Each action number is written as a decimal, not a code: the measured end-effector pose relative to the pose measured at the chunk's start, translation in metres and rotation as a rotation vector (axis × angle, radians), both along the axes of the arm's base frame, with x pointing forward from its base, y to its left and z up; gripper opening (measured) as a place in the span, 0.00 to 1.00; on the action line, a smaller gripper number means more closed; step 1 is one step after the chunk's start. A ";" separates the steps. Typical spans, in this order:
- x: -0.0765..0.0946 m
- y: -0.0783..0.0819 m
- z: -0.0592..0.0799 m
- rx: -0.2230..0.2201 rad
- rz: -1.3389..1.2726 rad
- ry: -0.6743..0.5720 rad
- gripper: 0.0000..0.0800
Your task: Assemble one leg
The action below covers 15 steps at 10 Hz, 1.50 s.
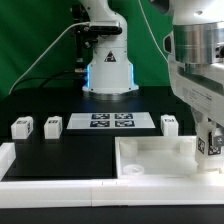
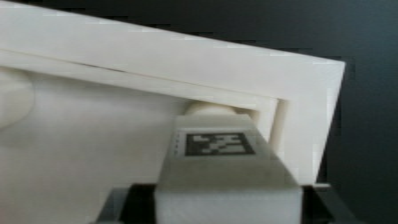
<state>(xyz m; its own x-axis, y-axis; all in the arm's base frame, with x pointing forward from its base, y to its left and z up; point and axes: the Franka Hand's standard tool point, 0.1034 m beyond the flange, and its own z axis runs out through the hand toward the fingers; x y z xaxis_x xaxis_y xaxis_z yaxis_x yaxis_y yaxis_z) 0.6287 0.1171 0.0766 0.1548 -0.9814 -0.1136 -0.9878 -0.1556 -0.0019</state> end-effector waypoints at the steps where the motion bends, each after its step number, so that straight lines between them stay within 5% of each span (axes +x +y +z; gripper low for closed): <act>1: 0.000 0.001 0.000 0.000 0.027 -0.003 0.49; 3: 0.000 0.001 0.000 0.002 0.122 -0.014 0.76; 15: -0.001 -0.001 -0.001 0.022 1.497 -0.160 0.81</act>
Offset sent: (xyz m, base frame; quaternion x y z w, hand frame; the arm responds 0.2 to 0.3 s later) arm 0.0000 0.0000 0.0000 0.0000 0.0000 -0.0899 0.9960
